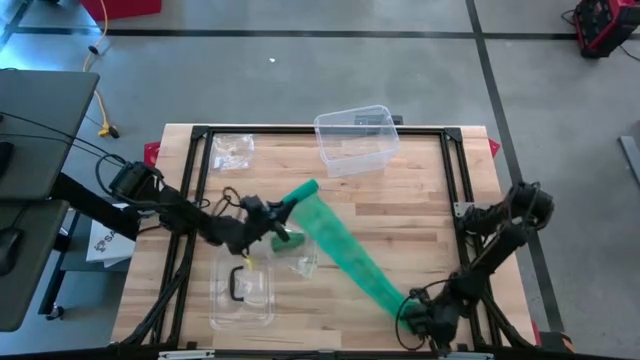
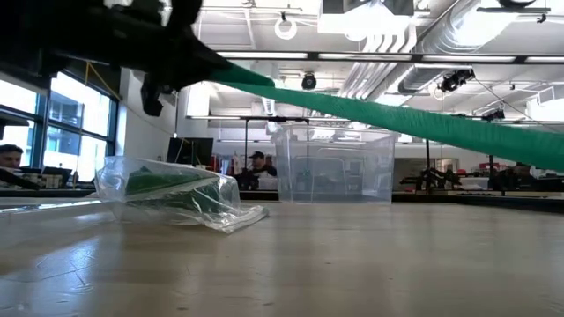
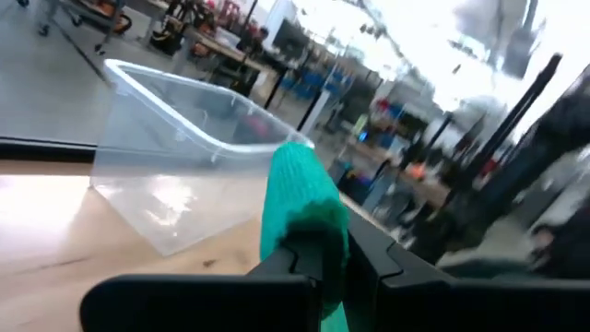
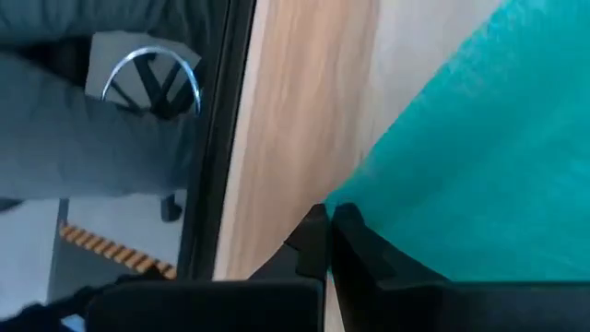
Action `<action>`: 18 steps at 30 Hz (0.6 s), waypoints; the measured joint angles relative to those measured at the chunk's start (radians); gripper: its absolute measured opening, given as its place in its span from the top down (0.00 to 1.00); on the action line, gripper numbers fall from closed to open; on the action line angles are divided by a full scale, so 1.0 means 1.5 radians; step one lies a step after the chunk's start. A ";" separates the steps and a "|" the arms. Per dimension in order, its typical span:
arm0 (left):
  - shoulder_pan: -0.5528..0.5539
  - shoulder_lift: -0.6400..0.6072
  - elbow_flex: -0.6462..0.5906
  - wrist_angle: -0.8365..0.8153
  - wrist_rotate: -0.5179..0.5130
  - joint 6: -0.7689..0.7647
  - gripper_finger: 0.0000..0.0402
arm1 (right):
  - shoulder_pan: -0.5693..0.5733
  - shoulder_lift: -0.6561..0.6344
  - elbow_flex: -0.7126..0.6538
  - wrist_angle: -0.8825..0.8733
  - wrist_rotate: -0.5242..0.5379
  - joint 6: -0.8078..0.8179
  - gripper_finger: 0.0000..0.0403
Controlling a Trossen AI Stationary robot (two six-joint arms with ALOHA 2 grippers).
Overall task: Roll bandage
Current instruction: Roll the blue bandage
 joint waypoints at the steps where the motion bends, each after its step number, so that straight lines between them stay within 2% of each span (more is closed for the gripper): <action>1: -0.001 0.000 -0.016 0.040 -0.003 0.003 0.98 | 0.011 0.005 0.000 0.006 0.009 0.020 1.00; 7: 0.002 -0.001 -0.061 0.202 -0.019 0.028 0.98 | 0.055 0.033 0.014 0.053 0.037 0.085 1.00; 12: 0.019 -0.016 -0.061 0.201 -0.032 0.014 0.98 | 0.059 0.088 0.097 0.010 0.008 0.021 1.00; 18: 0.029 -0.020 -0.061 0.200 -0.033 0.047 0.98 | 0.065 0.148 0.188 -0.121 -0.005 -0.028 1.00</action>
